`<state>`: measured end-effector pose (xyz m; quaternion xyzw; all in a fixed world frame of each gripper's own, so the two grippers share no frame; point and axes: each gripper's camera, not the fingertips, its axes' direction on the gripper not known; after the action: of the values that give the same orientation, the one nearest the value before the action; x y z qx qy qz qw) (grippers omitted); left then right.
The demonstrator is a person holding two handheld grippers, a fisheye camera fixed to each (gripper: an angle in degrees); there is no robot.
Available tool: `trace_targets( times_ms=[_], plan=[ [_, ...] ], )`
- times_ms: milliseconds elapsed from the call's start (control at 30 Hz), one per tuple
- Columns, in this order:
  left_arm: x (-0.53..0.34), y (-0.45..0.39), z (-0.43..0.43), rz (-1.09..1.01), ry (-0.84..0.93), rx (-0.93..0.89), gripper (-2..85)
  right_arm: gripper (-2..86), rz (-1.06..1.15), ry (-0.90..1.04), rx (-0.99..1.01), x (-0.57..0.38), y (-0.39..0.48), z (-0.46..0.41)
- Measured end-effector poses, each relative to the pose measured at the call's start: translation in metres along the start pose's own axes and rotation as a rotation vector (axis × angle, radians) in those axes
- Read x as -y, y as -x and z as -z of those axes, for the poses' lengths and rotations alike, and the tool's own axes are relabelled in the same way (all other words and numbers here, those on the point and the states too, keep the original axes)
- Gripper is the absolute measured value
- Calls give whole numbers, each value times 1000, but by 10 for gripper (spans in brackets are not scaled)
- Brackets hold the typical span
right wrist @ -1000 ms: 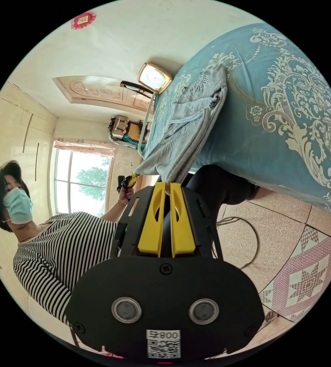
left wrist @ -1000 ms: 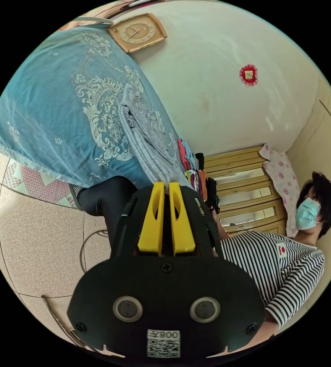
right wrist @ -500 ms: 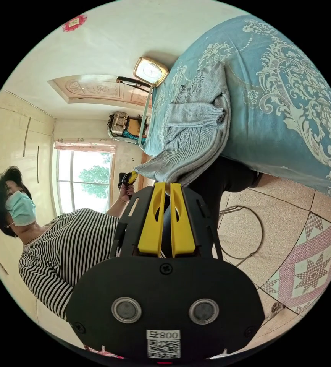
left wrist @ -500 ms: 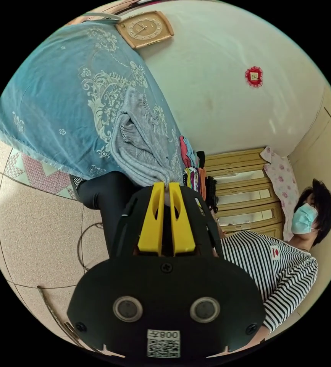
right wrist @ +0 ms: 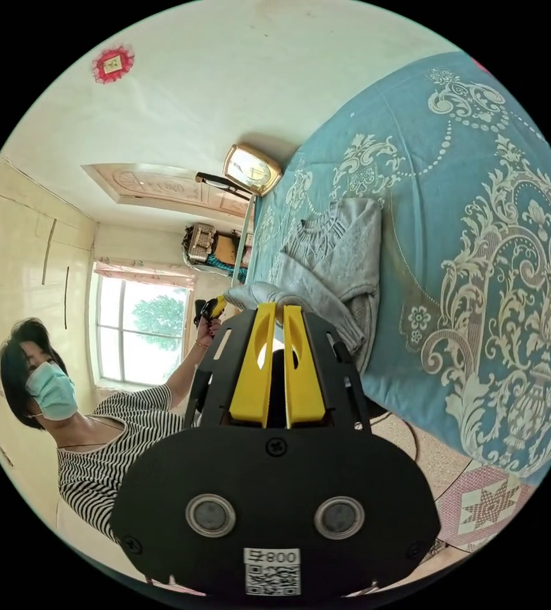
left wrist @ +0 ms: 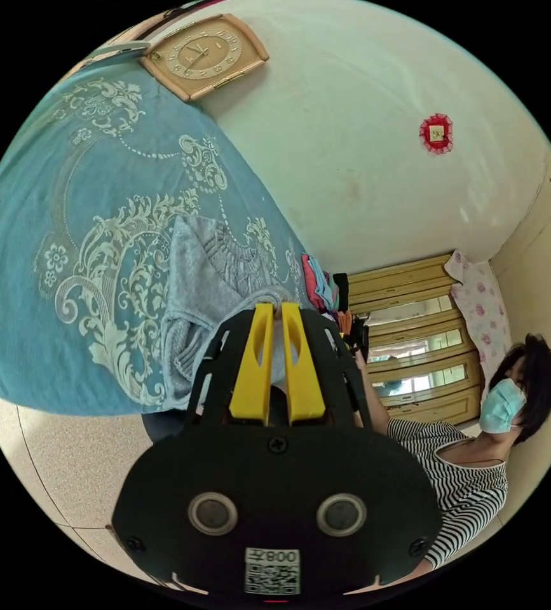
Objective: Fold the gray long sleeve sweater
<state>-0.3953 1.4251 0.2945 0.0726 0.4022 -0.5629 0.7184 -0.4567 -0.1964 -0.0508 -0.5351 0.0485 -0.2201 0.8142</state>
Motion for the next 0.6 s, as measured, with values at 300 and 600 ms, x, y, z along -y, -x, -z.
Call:
trace_targets(
  times_ms=[300, 600],
  plan=[
    [140, 71, -96, 26, 21, 65, 27, 19, -47, 38, -60, 152, -50, -26],
    [226, 146, -180, 72, 15, 87, 27, 20, -86, 69, -108, 252, -98, -54]
  ],
)
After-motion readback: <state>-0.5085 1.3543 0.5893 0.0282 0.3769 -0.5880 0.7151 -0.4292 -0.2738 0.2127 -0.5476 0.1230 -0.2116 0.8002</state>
